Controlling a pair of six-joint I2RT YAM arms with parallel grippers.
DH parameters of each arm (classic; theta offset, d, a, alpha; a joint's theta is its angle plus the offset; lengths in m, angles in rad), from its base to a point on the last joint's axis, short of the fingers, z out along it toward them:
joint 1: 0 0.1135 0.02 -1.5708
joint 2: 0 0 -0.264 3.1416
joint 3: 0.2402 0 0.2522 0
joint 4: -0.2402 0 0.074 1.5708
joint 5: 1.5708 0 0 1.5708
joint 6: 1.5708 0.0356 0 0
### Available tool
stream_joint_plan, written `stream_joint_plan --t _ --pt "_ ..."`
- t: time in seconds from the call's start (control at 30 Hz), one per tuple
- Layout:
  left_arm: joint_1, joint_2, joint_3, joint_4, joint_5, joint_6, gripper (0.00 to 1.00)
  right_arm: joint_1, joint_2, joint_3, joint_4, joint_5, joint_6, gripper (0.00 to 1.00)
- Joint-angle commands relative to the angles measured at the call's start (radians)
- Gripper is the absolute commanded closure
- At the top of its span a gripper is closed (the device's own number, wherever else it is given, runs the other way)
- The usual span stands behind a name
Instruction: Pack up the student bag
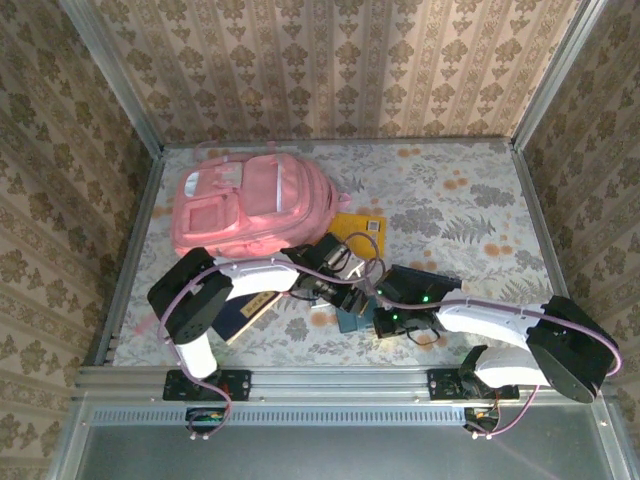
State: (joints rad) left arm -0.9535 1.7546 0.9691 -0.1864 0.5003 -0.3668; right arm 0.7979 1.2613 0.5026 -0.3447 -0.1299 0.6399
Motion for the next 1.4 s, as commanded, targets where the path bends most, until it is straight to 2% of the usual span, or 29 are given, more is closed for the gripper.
stream_joint_plan --t 0.0,0.33,0.47,0.6,0.7,0.93,1.13,1.37 --pt "-0.014 -0.009 -0.044 -0.006 0.053 -0.025 0.49 -0.036 0.037 0.007 0.039 0.095 0.004 1.0" --pt "-0.016 -0.136 -0.113 0.001 0.104 -0.093 0.49 -0.133 0.039 0.063 0.047 0.164 -0.018 1.0" --pt "-0.006 -0.174 -0.121 -0.038 0.081 -0.094 0.48 -0.144 0.034 0.094 0.02 0.184 -0.027 1.0" --pt "0.009 -0.202 -0.166 -0.023 0.065 -0.125 0.46 -0.144 -0.036 0.099 -0.041 0.185 -0.043 0.98" --pt "-0.001 -0.177 -0.17 0.006 0.085 -0.122 0.46 -0.144 -0.11 0.073 -0.064 0.125 -0.043 0.93" --pt "-0.002 -0.07 -0.105 -0.023 0.044 -0.091 0.46 -0.143 -0.192 -0.021 -0.059 -0.029 0.009 0.92" --pt "0.001 -0.034 -0.074 -0.01 0.028 -0.092 0.46 -0.139 -0.141 -0.071 0.012 -0.064 0.03 0.93" --pt "0.002 0.016 -0.064 0.033 0.065 -0.104 0.46 -0.139 -0.032 -0.074 0.115 -0.088 0.035 0.93"
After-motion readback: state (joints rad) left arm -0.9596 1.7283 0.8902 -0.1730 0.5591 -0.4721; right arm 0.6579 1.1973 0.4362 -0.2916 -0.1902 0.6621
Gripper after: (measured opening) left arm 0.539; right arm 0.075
